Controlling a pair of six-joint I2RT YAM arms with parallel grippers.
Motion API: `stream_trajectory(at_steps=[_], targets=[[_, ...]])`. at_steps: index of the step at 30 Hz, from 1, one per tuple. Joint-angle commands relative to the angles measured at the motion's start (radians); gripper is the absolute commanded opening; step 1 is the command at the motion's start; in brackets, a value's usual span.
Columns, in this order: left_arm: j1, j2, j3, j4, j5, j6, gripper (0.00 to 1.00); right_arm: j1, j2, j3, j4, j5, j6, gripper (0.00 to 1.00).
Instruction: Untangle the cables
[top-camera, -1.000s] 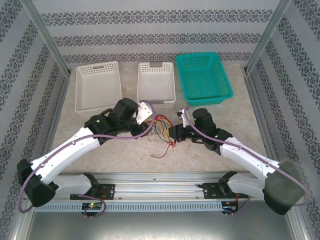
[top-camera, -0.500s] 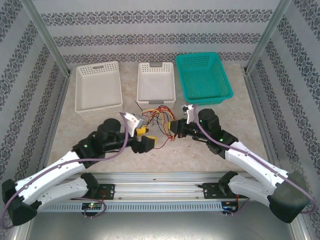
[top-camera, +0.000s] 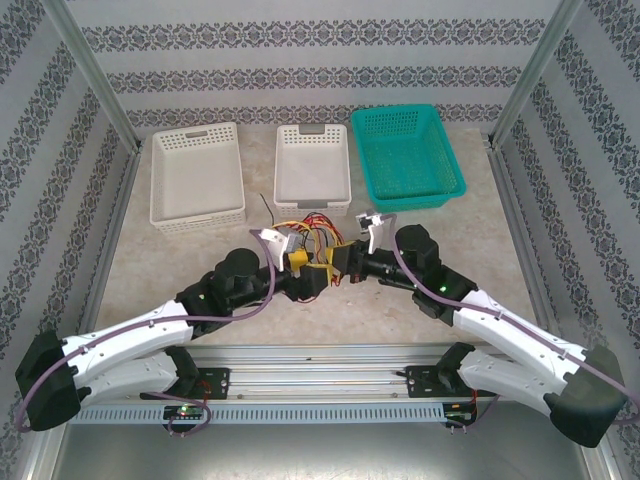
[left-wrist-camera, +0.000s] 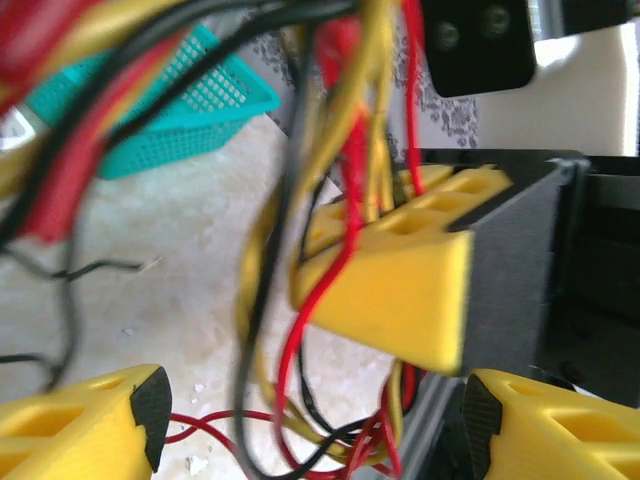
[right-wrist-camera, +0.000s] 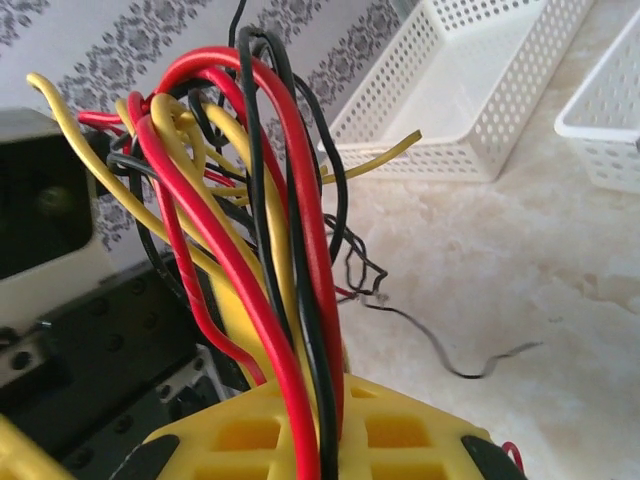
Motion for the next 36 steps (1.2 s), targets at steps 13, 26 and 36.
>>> stream_trajectory(at_steps=[13,26,36], targets=[[-0.010,0.028,-0.063,0.282,-0.132,-0.046,0.61,0.078,0.025,-0.017,0.148,-0.052,0.040,0.00],[-0.003,-0.004,-0.117,0.347,-0.147,-0.069,0.00,0.096,0.015,-0.017,0.132,-0.044,0.037,0.00],[0.003,-0.117,-0.178,0.310,-0.210,-0.097,0.00,0.093,-0.087,-0.056,0.004,0.180,0.015,0.00]])
